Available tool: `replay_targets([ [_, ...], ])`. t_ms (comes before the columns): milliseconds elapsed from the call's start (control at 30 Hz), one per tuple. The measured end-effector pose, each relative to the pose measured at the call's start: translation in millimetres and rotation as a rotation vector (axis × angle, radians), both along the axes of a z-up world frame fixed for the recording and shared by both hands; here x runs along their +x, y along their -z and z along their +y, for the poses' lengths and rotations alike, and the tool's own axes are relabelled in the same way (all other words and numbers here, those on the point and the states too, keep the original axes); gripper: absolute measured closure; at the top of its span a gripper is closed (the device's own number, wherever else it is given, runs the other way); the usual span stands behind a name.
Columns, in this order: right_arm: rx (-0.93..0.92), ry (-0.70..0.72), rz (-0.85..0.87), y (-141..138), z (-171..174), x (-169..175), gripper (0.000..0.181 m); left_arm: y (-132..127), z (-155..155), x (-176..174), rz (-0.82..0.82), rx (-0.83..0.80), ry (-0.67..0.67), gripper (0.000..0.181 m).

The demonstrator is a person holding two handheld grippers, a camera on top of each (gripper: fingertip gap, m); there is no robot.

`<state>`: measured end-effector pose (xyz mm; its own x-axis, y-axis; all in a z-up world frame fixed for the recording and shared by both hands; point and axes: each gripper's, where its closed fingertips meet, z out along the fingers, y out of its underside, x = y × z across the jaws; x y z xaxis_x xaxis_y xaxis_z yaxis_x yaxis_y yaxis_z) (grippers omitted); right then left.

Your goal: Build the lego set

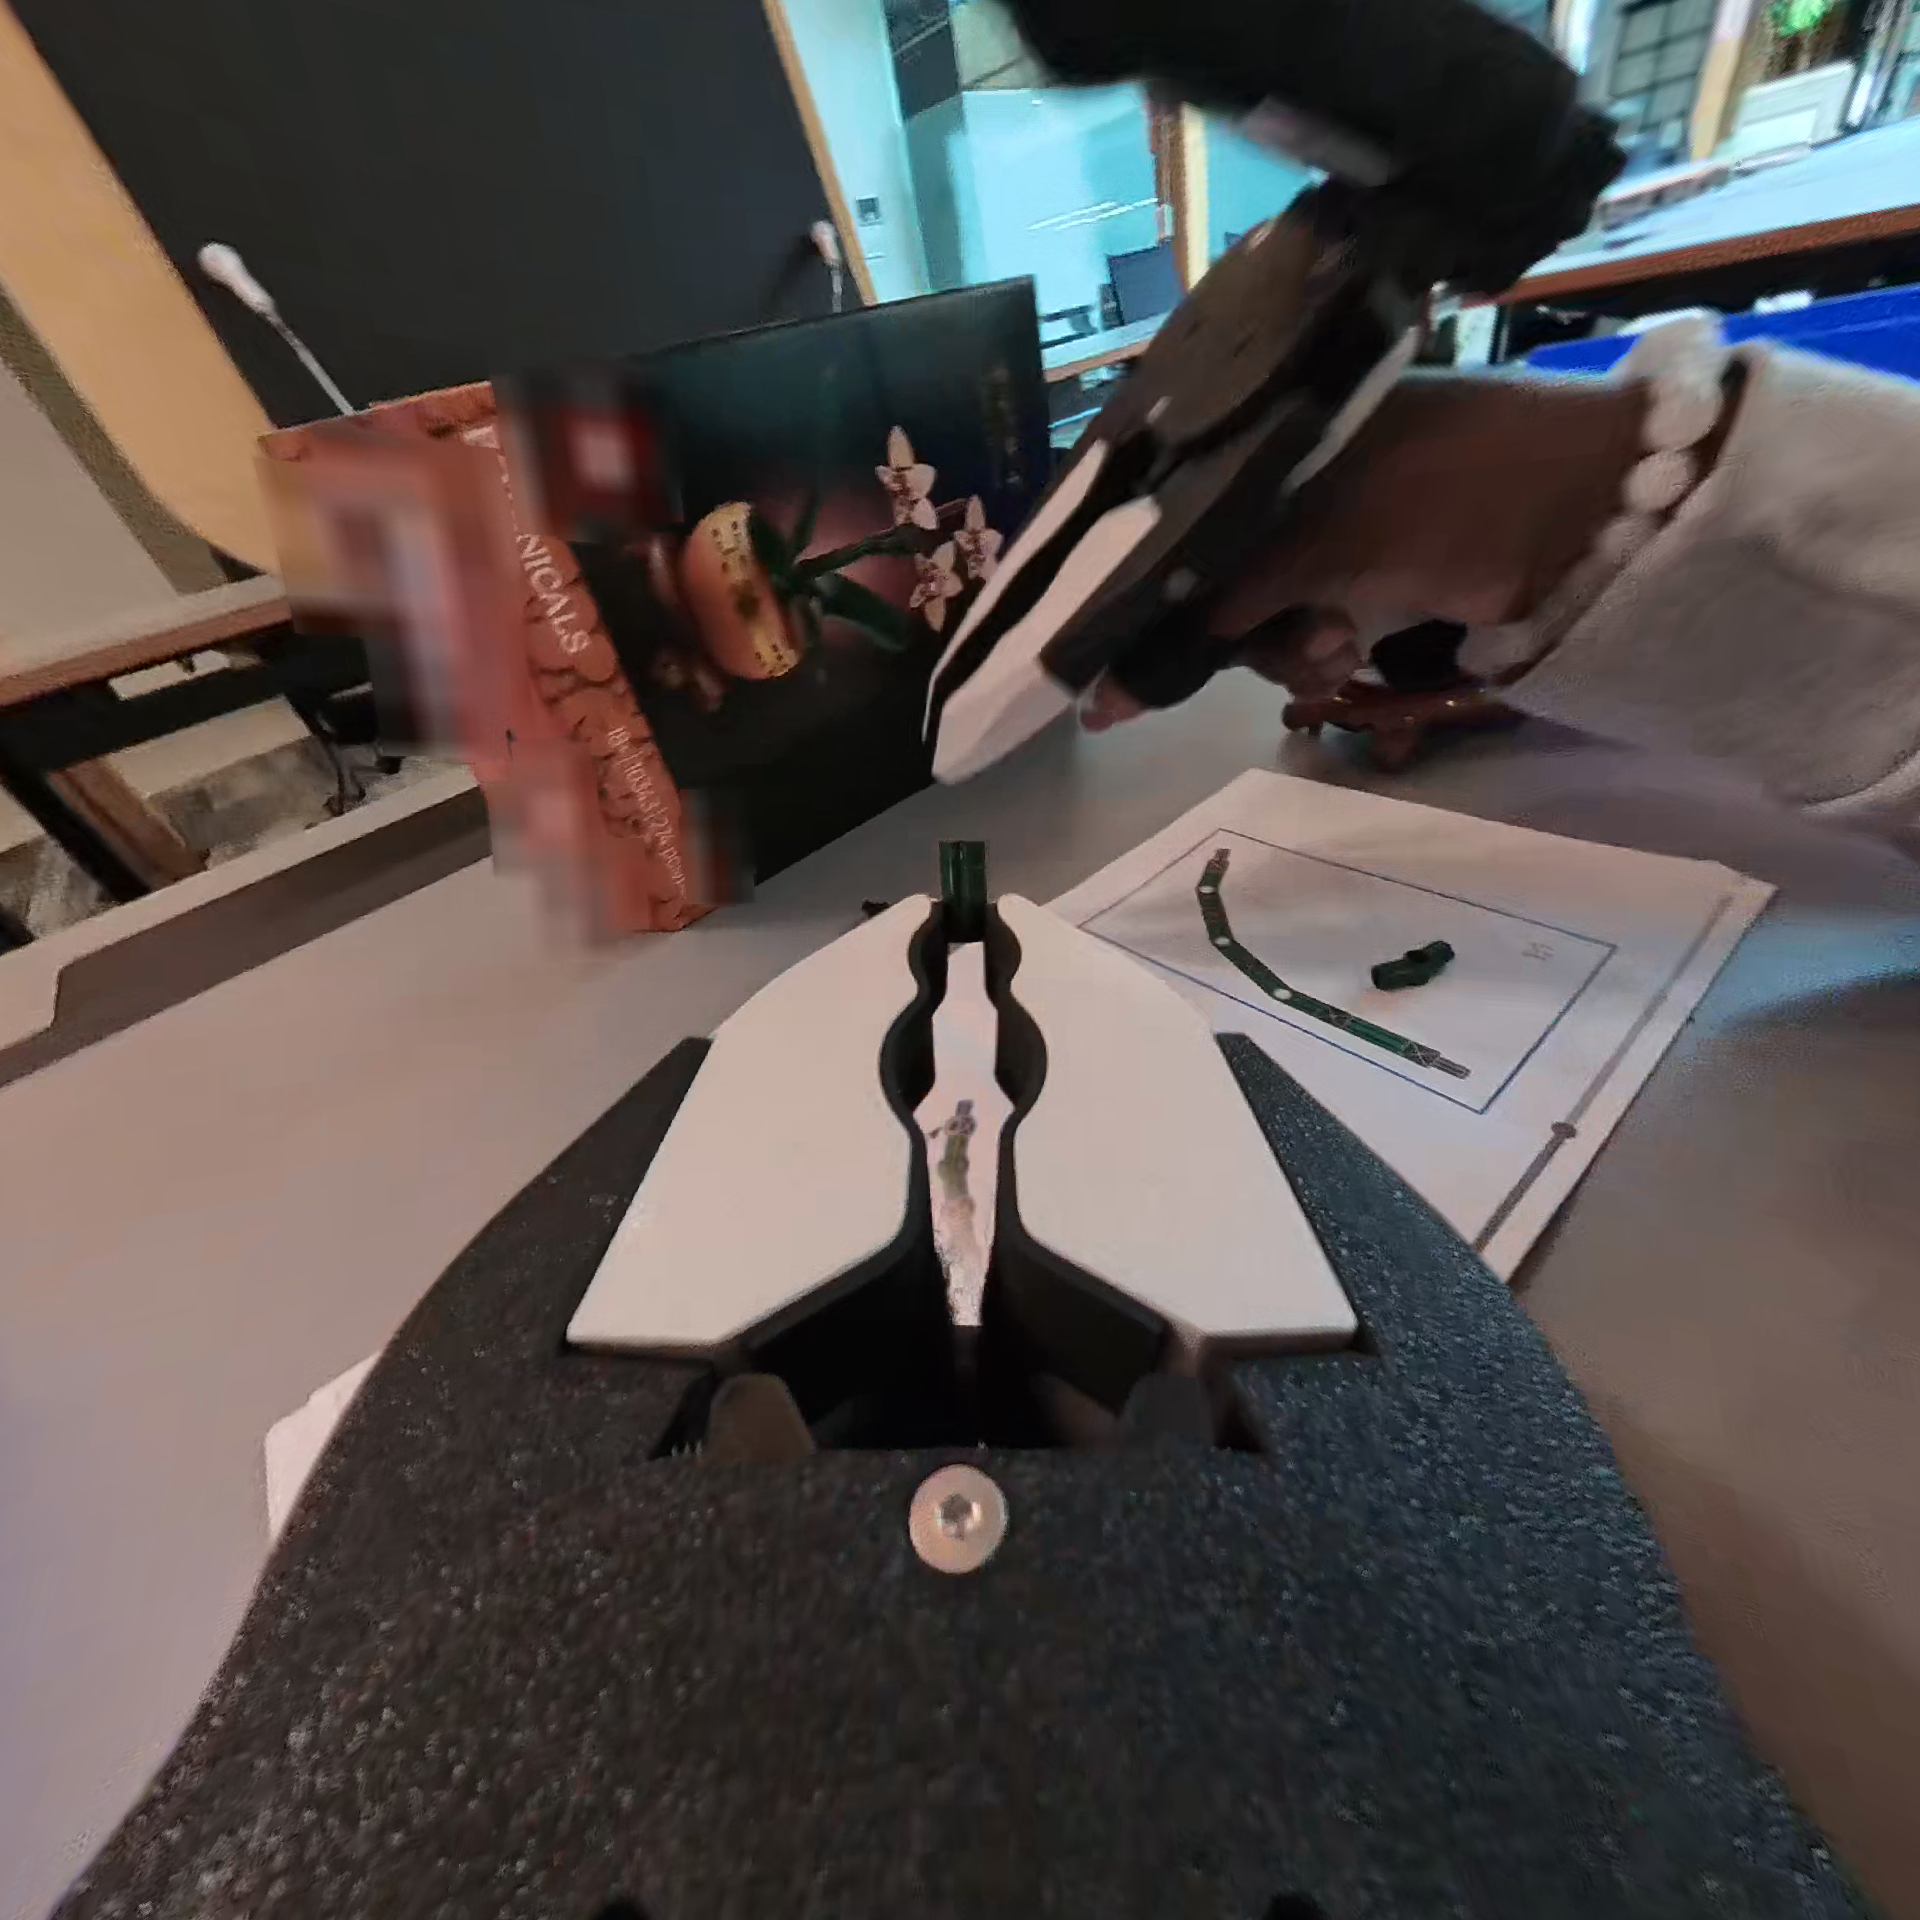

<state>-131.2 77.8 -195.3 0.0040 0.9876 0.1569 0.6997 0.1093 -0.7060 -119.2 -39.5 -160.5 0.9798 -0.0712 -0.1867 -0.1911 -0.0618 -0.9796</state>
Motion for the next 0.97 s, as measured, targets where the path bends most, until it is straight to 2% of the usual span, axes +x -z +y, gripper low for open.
replay_targets([
  [100,0.017,0.027,-0.218,25,18,-13,0.17,2,-2,-7,-0.001,-0.013,-0.035,0.176],
  [200,-0.074,0.005,-0.373,41,20,-21,0.164,1,-4,-9,0.008,-0.004,-0.042,0.176],
  [300,-0.212,0.012,-0.396,44,17,-32,0.163,0,-5,-7,0.0,0.004,-0.031,0.176],
  [433,-0.22,0.039,-0.516,60,21,-26,0.155,0,-6,-6,-0.005,0.004,-0.021,0.176],
  [467,-0.194,0.051,-0.501,61,25,-29,0.165,0,-6,-6,-0.005,0.003,-0.021,0.176],
  [567,-0.179,0.011,-0.476,61,25,-28,0.168,3,-7,-7,-0.005,-0.014,-0.028,0.176],
  [600,-0.163,-0.009,-0.455,60,24,-26,0.178,4,-6,-8,-0.009,-0.015,-0.028,0.176],
  [667,-0.196,-0.062,-0.29,44,12,-32,0.178,5,-6,-7,-0.026,-0.023,-0.019,0.176],
  [800,-0.32,-0.193,0.136,-16,-29,-23,0.178,6,-5,-3,-0.121,-0.04,0.031,0.176],
  [867,-0.481,-0.252,0.37,-50,-53,-12,0.178,3,-6,2,-0.183,-0.028,0.077,0.176],
  [967,-0.761,-0.434,0.753,-101,-100,20,0.178,-8,-6,24,-0.377,0.005,0.235,0.176],
])
